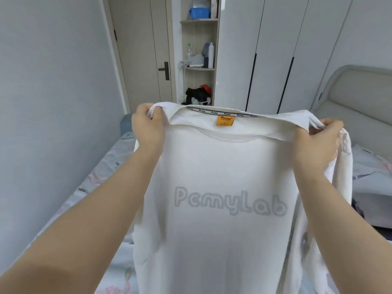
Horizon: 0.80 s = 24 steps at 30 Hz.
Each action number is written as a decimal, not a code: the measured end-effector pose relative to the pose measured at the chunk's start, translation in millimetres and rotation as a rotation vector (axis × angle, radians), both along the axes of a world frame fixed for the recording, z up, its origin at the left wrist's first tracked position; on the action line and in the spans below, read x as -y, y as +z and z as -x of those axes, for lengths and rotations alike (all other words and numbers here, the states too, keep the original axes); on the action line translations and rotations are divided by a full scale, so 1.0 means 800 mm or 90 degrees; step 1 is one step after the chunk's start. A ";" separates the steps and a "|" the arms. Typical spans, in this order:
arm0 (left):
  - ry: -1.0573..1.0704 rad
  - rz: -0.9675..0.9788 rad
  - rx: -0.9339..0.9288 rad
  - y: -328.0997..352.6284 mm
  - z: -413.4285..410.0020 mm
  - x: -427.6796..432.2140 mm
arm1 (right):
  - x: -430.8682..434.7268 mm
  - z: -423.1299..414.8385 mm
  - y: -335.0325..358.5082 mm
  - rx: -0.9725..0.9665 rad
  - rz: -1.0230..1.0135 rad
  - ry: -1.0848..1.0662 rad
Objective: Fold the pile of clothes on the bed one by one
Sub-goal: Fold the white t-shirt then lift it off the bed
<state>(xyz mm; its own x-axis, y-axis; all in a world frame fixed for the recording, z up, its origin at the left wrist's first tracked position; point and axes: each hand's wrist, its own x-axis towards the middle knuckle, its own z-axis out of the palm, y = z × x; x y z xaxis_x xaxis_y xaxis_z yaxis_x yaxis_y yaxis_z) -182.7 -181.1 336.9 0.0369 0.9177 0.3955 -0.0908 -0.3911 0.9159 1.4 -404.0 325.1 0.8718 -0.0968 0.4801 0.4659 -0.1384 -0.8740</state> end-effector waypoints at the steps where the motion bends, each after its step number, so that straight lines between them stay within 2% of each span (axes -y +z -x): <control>1: -0.002 0.019 -0.027 -0.019 -0.014 -0.009 | -0.010 -0.016 -0.020 -0.023 0.019 0.004; 7: 0.020 0.135 -0.211 -0.142 -0.116 -0.085 | -0.084 -0.116 -0.131 -0.162 0.184 0.053; 14: 0.032 0.239 -0.351 -0.263 -0.242 -0.171 | -0.179 -0.252 -0.264 -0.291 0.315 0.156; 18: 0.020 0.252 -0.412 -0.322 -0.295 -0.218 | -0.226 -0.323 -0.325 -0.359 0.332 0.191; 24: 0.005 0.238 -0.422 -0.379 -0.374 -0.283 | -0.285 -0.401 -0.379 -0.367 0.340 0.248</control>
